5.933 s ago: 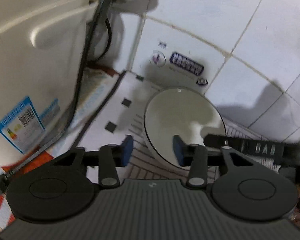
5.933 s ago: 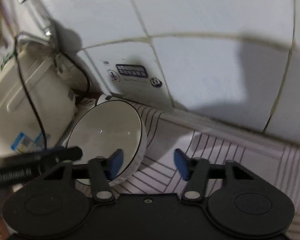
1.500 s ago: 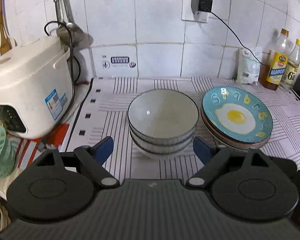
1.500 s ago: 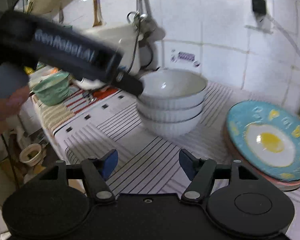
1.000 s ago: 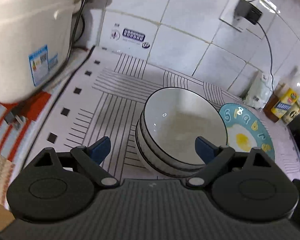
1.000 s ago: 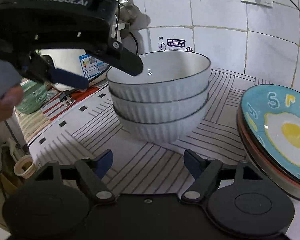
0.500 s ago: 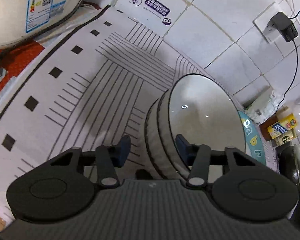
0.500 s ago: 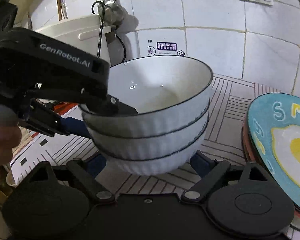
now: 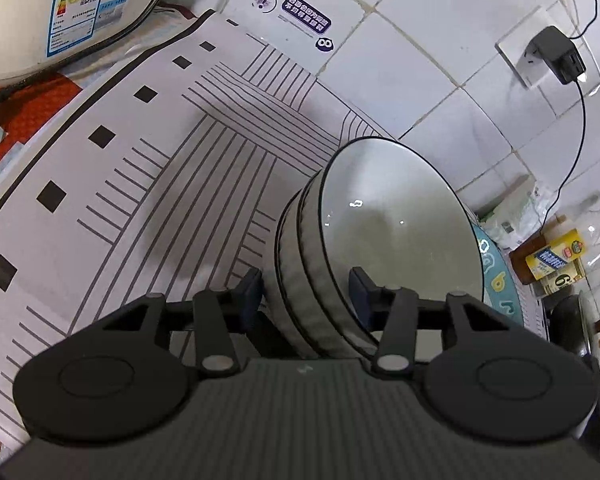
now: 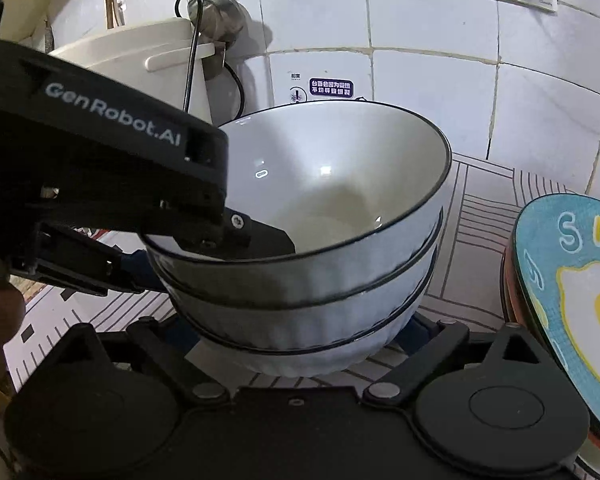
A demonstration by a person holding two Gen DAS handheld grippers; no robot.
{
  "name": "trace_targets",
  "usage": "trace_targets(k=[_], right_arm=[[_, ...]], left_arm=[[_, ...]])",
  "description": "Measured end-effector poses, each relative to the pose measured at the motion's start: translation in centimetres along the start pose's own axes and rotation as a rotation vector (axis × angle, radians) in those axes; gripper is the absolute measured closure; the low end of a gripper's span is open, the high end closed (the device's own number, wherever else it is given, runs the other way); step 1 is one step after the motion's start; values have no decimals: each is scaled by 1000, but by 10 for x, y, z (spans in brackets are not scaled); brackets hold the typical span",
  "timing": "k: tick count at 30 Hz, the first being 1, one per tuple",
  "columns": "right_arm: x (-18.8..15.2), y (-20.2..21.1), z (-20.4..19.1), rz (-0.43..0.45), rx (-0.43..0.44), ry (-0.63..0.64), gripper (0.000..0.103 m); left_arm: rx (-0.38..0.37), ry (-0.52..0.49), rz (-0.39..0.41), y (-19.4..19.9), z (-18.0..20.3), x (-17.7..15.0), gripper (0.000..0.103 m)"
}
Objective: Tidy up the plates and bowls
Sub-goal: 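Carry the bowl stack over the plates and lower it onto the egg plate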
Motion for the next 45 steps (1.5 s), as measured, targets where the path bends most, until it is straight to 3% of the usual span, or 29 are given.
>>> trace_targets(k=[9,16,25,34,45], right_arm=[[-3,9,-1,20,19,22,5],[-3,30,0,103,29,24,6],[3,73,24,182,-7,-24,6],[7,94,71,221,-76,-29,6],[-14,113,131,187,-154,-40,6]], left_arm=[[3,-47,4,12,9,-11,57],[-1,-135,-7,33,29,-18,57],[-24,-287,6,49,91,-23,57],[-95,-320,-60,30,143,-27,57],[-148,-355,-154,-16,189,-51,57]])
Point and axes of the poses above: each gripper's, at about its wrist camera, not at the fingertips, and y roughly against the way its jaws point, z to its right, x to its top, the point moved 8 cm from there along -y, roughly the way its jaws point, and after that the axes turned 8 degrees about y, right-handed, at the moved point
